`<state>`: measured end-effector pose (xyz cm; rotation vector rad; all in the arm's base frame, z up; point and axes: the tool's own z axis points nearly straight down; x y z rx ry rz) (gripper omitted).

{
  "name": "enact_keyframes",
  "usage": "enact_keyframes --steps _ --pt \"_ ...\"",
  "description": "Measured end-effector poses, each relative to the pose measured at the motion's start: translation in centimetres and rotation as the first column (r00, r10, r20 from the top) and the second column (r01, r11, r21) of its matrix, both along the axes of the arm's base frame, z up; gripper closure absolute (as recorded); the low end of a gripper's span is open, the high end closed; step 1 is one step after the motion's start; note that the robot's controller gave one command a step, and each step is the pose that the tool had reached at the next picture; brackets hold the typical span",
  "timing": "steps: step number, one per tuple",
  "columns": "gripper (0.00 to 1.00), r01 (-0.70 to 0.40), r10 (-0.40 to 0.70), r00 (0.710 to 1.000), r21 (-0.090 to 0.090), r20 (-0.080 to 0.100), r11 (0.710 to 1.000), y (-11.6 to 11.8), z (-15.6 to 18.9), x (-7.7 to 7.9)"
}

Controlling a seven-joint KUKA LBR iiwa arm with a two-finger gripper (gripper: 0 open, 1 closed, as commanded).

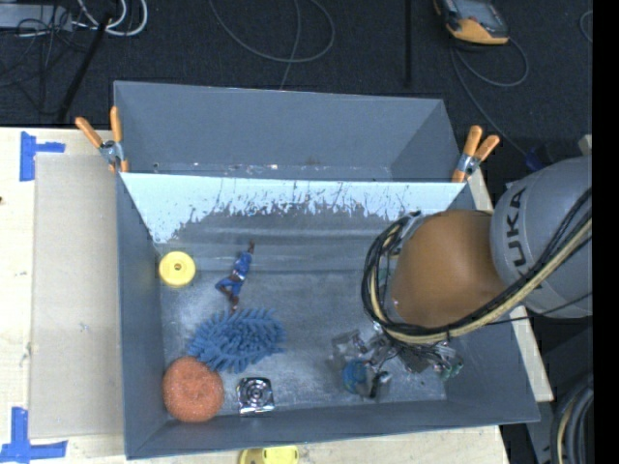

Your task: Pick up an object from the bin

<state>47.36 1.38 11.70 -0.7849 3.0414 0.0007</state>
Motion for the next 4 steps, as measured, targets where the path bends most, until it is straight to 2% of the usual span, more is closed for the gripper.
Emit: enact_keyframes --steps 1,4 --pt "1.00 0.001 -0.001 1.000 0.000 -0.006 1.000 0.0 1.3 -0.2" --pt "1.00 0.004 -0.004 1.000 0.000 -0.004 1.000 0.1 5.5 -0.2"
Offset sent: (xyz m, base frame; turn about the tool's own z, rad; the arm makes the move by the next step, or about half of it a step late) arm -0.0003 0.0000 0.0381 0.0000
